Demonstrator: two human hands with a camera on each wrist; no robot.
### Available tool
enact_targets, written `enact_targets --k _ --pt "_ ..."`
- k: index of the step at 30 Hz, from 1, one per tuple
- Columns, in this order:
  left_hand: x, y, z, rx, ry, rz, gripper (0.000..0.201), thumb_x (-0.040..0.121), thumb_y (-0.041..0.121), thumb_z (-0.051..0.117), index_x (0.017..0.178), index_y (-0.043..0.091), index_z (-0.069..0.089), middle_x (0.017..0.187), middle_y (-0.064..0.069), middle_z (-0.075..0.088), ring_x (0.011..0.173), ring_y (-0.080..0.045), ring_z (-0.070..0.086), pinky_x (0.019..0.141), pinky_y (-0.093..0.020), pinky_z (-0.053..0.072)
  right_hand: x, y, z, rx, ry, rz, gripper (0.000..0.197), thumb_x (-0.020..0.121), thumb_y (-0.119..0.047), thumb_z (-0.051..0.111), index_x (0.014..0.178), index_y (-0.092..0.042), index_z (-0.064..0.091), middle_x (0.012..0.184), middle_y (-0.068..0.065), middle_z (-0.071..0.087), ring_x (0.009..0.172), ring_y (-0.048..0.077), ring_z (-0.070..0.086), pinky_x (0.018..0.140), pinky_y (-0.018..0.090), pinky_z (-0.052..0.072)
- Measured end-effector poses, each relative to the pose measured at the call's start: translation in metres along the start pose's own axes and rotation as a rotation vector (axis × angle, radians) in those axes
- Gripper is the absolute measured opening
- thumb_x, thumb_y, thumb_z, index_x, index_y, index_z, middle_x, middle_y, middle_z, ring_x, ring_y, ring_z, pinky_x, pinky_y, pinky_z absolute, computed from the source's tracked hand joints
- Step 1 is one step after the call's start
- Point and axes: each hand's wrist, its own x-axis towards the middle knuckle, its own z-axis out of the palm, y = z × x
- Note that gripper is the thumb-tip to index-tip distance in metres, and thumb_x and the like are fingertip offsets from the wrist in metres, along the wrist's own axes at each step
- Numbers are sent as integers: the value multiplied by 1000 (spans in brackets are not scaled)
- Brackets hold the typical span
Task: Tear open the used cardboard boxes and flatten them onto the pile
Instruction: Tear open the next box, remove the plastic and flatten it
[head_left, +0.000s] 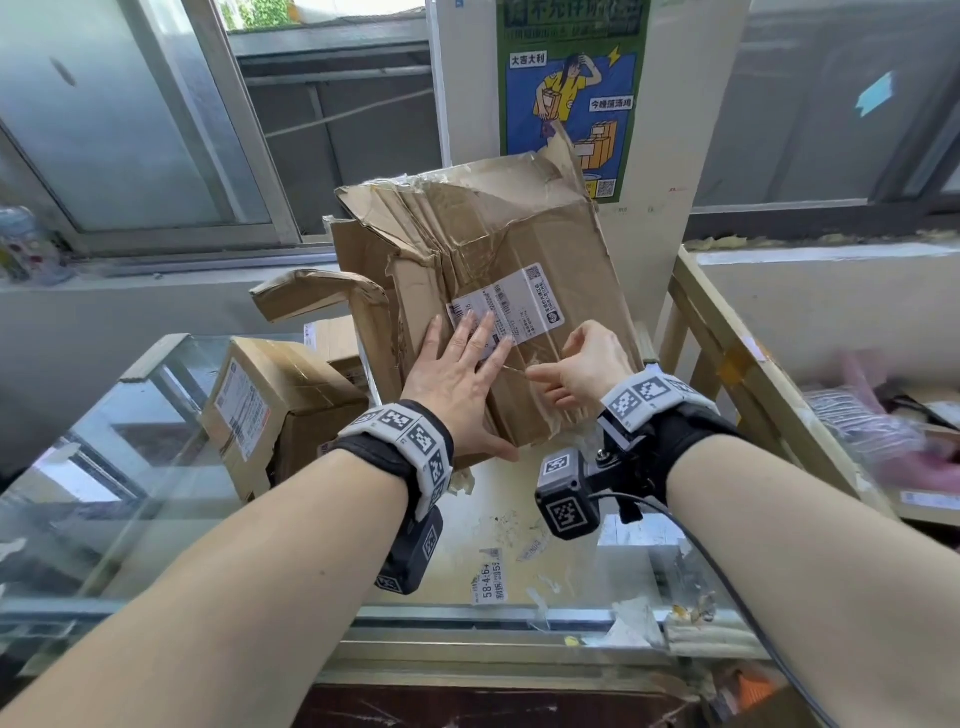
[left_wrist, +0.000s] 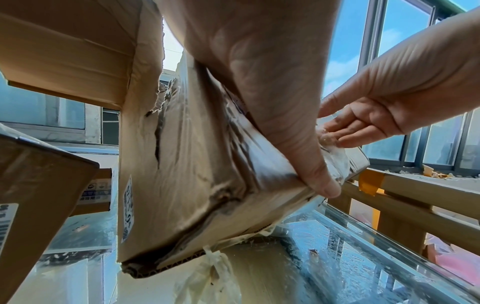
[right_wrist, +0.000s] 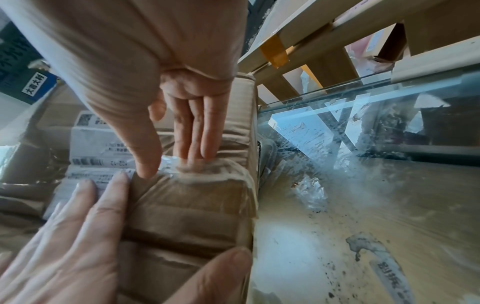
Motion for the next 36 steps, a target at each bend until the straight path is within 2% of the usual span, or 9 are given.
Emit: enact_targets --k 2,4,6,11,15,21,25,32,36 --pt "0 0 0 -3 3 5 129 57 97 35 149 24 -19 155 -8 -28 143 -26 -25 113 -55 -13 0 -3 0 -20 -27 41 39 66 -22 86 88 -6 57 68 9 68 53 18 63 65 38 60" --pt "-1 1 -1 -8 8 9 128 58 95 36 149 25 -19 155 -9 -27 143 -27 -24 113 -55 -13 2 -5 4 -53 -37 71 34 65 -28 87 81 -4 69 69 10 71 60 20 67 72 41 60" --pt "-2 3 -1 -8 12 12 127 59 94 37 149 25 -19 155 -9 -27 143 -27 -24 113 -55 -13 3 -5 10 -88 -28 84 34 63 -31 87 77 -4 73 72 12 73 67 22 69 75 42 60" --pt "-4 4 1 -15 45 15 127 59 94 37 150 24 -17 156 -7 -25 143 -27 -24 114 -55 -12 6 -5 14 -192 44 92 29 67 -21 86 87 -4 75 87 16 73 85 26 70 76 36 58" --pt "-3 8 0 -11 53 16 127 59 95 36 150 23 -17 156 -7 -26 143 -29 -25 113 -56 -13 7 -1 13 -260 91 79 24 73 -22 81 92 -9 75 93 12 73 89 26 68 68 28 48" --pt "5 16 -9 -54 72 18 128 57 96 33 149 24 -18 156 -7 -25 143 -27 -24 113 -56 -12 4 -4 2 -509 212 -88 16 87 -23 65 97 -12 70 101 11 69 95 32 64 73 30 45" --pt "11 24 -17 -92 98 20 129 57 96 35 149 24 -18 156 -7 -25 143 -27 -24 113 -55 -14 5 -9 -13 -584 247 -127 17 88 -19 63 101 -10 68 101 12 68 95 32 64 72 30 42" --pt "20 38 -22 -82 96 79 129 56 95 37 149 25 -17 156 -6 -25 144 -25 -23 113 -55 -12 9 2 -33 -431 193 -17 18 81 -24 71 95 -12 73 98 10 70 93 29 65 76 30 50" --pt "25 43 -23 -46 91 128 126 57 96 34 149 26 -18 156 -5 -25 143 -24 -24 113 -55 -12 11 12 -43 -257 111 89 12 74 -19 79 82 -11 74 85 7 71 82 22 67 75 30 55"
